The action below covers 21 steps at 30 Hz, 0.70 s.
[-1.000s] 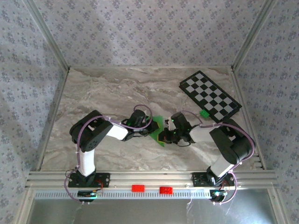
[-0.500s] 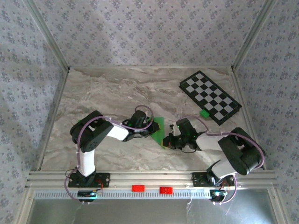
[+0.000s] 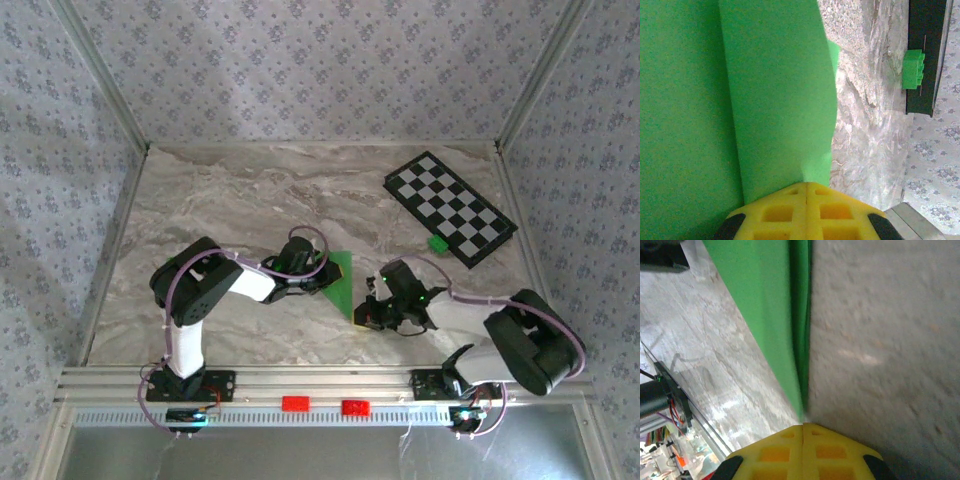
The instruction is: Fold a paper plane with a square sheet of paper (pick it up from the middle)
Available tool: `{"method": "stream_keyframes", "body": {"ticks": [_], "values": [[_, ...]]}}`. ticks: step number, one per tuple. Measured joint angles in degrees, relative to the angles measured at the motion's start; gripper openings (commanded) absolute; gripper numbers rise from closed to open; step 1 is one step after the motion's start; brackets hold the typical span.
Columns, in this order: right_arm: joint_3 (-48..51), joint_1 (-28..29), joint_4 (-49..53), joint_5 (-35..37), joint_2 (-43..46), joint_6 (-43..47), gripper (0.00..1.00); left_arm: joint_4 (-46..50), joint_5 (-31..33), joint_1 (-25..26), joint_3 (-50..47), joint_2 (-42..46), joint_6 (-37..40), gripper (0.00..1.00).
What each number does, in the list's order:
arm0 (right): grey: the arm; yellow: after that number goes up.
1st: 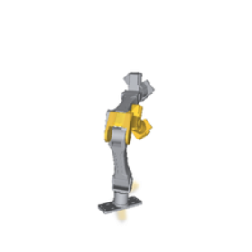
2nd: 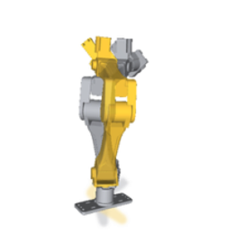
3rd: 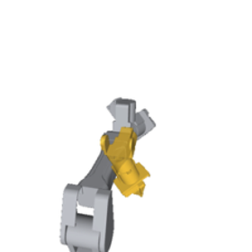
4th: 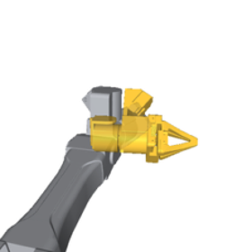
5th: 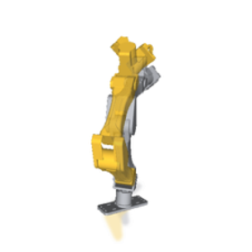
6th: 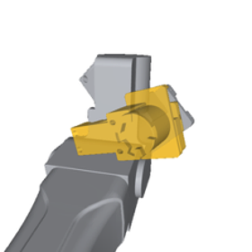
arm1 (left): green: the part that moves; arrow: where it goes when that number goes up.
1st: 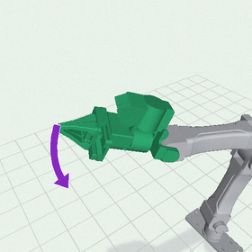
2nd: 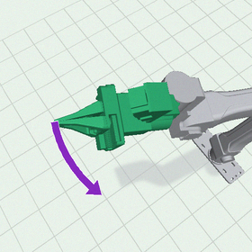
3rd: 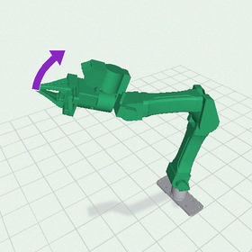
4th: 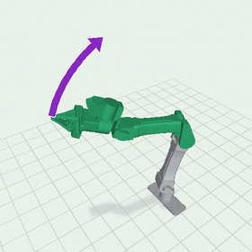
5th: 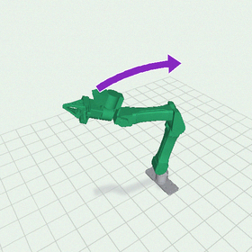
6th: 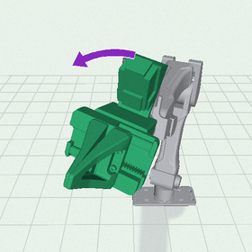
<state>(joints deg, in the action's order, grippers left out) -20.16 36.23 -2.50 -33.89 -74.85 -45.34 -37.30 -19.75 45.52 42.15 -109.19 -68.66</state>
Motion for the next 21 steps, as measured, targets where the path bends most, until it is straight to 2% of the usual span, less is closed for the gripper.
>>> {"method": "stream_keyframes", "body": {"ticks": [4, 7, 10, 14, 21], "values": [[-0.7, -3.1, 5.2, -0.2, 6.1, 0.2, 0.00, -0.5, 0.5, 0.3, -0.3, 0.0, -0.4, 0.00], [-3.5, -5.7, 6.4, -0.6, 6.6, 0.4, 0.00, -1.2, 1.6, 0.8, -0.5, 0.0, -1.1, 0.01], [-7.7, -6.6, 6.0, -1.7, 2.7, 0.4, 0.00, -2.2, 3.4, 1.4, -1.1, 0.2, -1.9, 0.00], [-12.2, -5.4, 3.8, -2.1, -5.0, 0.4, 0.00, -2.8, 6.1, 2.3, -1.7, 0.5, -2.7, 0.00], [-16.2, -3.2, 3.2, -2.0, -12.5, 0.4, 0.00, -3.1, 7.4, 2.6, -1.9, 0.7, -3.5, 0.01]]}}
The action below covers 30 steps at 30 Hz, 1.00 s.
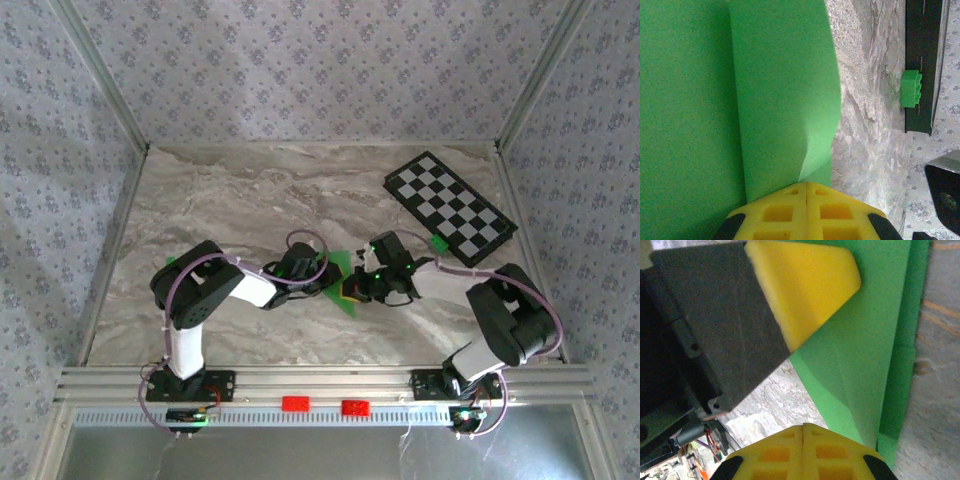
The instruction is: Fold a paper plane with a square sheet of paper (pick it up from the middle)
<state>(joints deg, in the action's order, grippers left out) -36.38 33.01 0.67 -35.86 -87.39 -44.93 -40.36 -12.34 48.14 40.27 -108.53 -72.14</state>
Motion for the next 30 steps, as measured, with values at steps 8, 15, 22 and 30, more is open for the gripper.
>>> {"method": "stream_keyframes", "body": {"ticks": [8, 15, 22, 30], "values": [[-0.5, -0.9, -1.6, 1.0, -6.2, 1.4, 0.00, 0.0, 0.2, 0.2, 0.0, 0.0, 0.0, 0.01], [3.3, -1.6, -7.4, -0.5, -5.5, 2.9, 0.00, 1.6, -0.4, -0.1, 0.0, 0.9, 2.1, 0.04], [4.4, -2.8, -8.3, -3.1, -5.5, 5.0, 0.00, 8.8, -3.2, -1.5, 0.1, 3.9, 7.3, 0.05], [4.3, -3.5, -7.1, -4.5, -5.5, 6.9, 0.00, 11.5, -8.4, -0.8, 3.1, 3.9, 10.7, 0.05]]}}
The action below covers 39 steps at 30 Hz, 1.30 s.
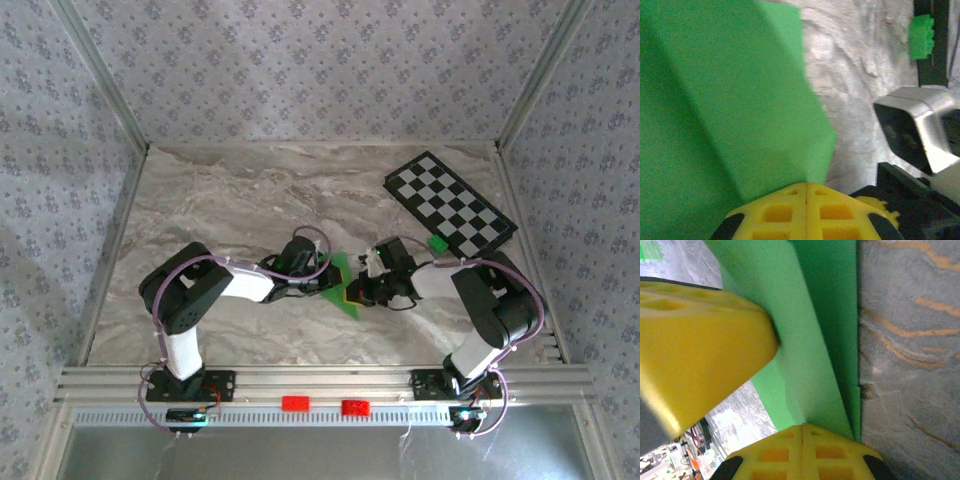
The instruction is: Fold a paper plane with a square sheet of paper (pick it up from the middle)
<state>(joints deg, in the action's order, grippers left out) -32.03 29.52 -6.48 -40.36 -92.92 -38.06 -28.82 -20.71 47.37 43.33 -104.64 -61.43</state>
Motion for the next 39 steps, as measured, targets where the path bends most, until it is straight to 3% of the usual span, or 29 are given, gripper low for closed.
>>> {"method": "stream_keyframes", "body": {"ticks": [11, 26, 39], "values": [[0.1, -0.7, 0.0, -1.0, -0.4, 0.3, 0.00, 1.7, -1.6, -1.1, 2.3, -3.3, 0.0, 0.03], [0.8, -1.0, -1.0, -1.8, -0.3, 3.3, 0.00, 9.9, -6.7, -12.3, 8.0, -5.3, 7.0, 0.03], [1.0, -2.0, -0.4, -3.0, -0.3, 5.6, 0.00, 15.4, -7.1, -15.4, 11.3, -6.1, 9.5, 0.03]]}}
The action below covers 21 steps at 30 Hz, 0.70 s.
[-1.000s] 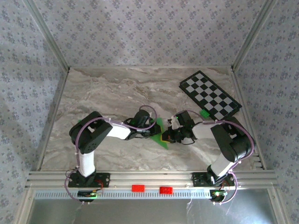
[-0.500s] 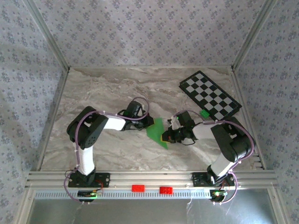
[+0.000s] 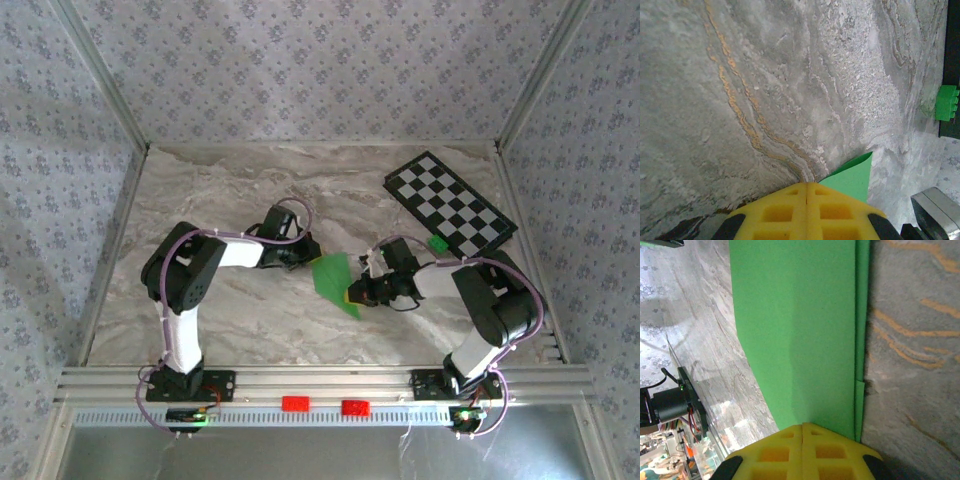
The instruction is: Fold a paper plane with a square sheet of paper (pick it up from the middle)
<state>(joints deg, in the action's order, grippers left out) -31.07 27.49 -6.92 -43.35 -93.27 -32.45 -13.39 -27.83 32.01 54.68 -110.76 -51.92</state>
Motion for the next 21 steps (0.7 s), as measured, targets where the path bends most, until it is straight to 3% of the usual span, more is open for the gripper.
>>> {"method": "stream_keyframes", "body": {"ticks": [10, 15, 21], "values": [[-0.7, -1.1, 3.5, -1.1, 0.0, 1.4, 0.00, 4.1, 8.5, -1.5, -1.1, 9.3, 1.4, 0.05], [-0.8, -1.2, 4.0, -1.2, 0.0, 1.5, 0.00, 2.4, 8.0, 3.9, -1.2, 11.3, 2.5, 0.05], [-0.8, -1.3, 4.1, -1.4, 0.0, 1.5, 0.00, 0.0, 4.8, 10.2, -1.2, 6.5, 2.8, 0.04]]}}
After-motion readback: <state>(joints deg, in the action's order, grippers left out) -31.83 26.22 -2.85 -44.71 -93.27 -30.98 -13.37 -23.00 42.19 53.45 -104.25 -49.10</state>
